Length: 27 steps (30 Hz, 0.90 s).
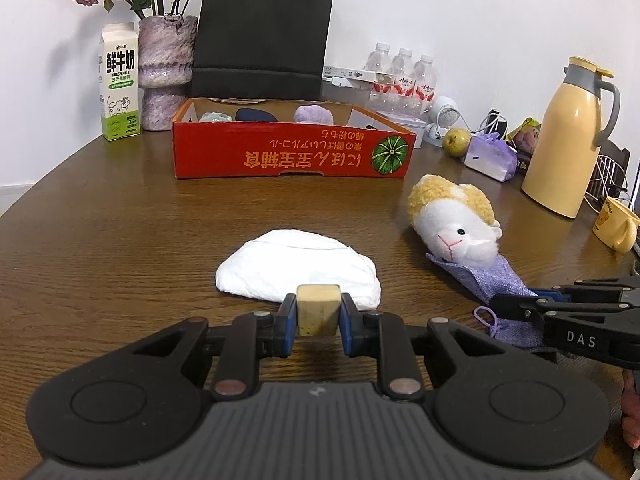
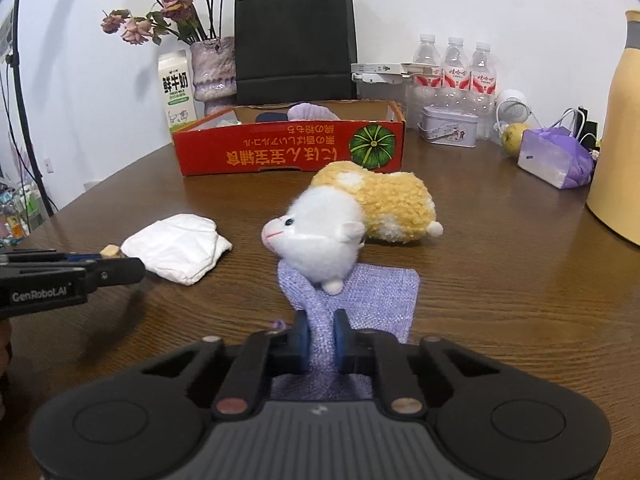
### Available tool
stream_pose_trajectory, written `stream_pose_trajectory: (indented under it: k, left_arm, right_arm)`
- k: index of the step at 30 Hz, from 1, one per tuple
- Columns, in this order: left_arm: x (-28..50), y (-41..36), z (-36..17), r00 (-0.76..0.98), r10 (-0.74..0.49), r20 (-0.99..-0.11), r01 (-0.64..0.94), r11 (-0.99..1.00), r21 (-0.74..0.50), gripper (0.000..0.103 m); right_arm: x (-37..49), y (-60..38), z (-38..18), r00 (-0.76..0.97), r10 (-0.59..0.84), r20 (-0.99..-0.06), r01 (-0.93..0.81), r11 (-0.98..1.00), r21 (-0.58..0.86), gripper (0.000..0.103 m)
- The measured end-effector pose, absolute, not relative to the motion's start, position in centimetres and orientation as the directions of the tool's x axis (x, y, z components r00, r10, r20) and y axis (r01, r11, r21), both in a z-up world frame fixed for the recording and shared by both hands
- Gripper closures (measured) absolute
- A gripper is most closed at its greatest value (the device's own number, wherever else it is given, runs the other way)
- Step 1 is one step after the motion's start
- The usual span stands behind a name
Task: Organize objects
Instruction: 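Grasp the lilac fabric mat with the right tool and lift it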
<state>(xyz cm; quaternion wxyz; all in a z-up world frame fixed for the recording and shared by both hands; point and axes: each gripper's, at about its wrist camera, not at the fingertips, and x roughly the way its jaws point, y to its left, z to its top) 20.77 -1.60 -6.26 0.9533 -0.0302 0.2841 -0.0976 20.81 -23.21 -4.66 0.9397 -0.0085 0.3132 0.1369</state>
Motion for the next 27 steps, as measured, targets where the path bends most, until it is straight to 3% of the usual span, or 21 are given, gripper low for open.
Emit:
stream_pose_trajectory:
  k: [7, 10, 12, 13, 14, 15, 16, 17, 21, 24, 27]
  left_arm:
    - [20.7, -1.5, -6.1, 0.823, -0.211, -0.527, 0.175, 0.977, -0.118, 0.081]
    - [20.6, -1.5, -6.2, 0.823, -0.212, -0.526, 0.177, 0.977, -0.118, 0.081]
    - [20.6, -1.5, -6.2, 0.824, -0.213, -0.525, 0.177, 0.977, -0.119, 0.081]
    - [20.6, -1.5, -6.1, 0.824, -0.214, -0.525, 0.177, 0.977, -0.12, 0.081]
    - [20.6, -1.5, -6.1, 0.824, -0.214, -0.524, 0.176, 0.977, -0.121, 0.081]
    - [20.6, -1.5, -6.1, 0.824, -0.214, -0.525, 0.176, 0.977, -0.122, 0.081]
    - [20.6, -1.5, -6.1, 0.824, -0.215, -0.525, 0.177, 0.977, -0.122, 0.081]
    - [20.6, -1.5, -6.1, 0.823, -0.216, -0.525, 0.178, 0.976, -0.122, 0.081]
    - [20.6, -1.5, -6.1, 0.823, -0.22, -0.523, 0.181, 0.975, -0.126, 0.081]
    - [20.5, -1.4, -6.1, 0.824, -0.223, -0.522, 0.183, 0.975, -0.128, 0.081]
    - [20.5, -1.3, -6.1, 0.823, -0.223, -0.522, 0.183, 0.975, -0.128, 0.081]
  right_arm:
    - [19.1, -23.5, -4.0, 0.82, 0.216, -0.53, -0.223, 0.973, 0.052, 0.096]
    - [19.1, -23.2, -4.1, 0.813, 0.209, -0.544, -0.227, 0.973, 0.035, 0.094]
    - [19.3, -23.2, -4.2, 0.804, 0.21, -0.556, -0.227, 0.973, 0.039, 0.085]
    - [19.4, -23.1, -4.3, 0.802, 0.206, -0.561, -0.225, 0.974, 0.037, 0.075]
    - [19.4, -23.1, -4.3, 0.802, 0.199, -0.563, -0.222, 0.975, 0.029, 0.054]
    - [19.4, -22.9, -4.3, 0.805, 0.187, -0.563, -0.218, 0.976, 0.012, 0.042]
    - [19.3, -22.7, -4.3, 0.811, 0.162, -0.562, -0.207, 0.978, -0.018, 0.022]
    - [19.2, -22.5, -4.3, 0.821, 0.133, -0.555, -0.195, 0.979, -0.053, 0.016]
    - [19.7, -22.5, -4.6, 0.82, 0.053, -0.57, -0.156, 0.979, -0.133, 0.009]
    - [20.8, -24.0, -4.8, 0.76, 0.149, -0.633, -0.17, 0.985, 0.028, 0.008]
    - [21.3, -24.5, -4.5, 0.743, 0.207, -0.637, -0.162, 0.978, 0.13, 0.006]
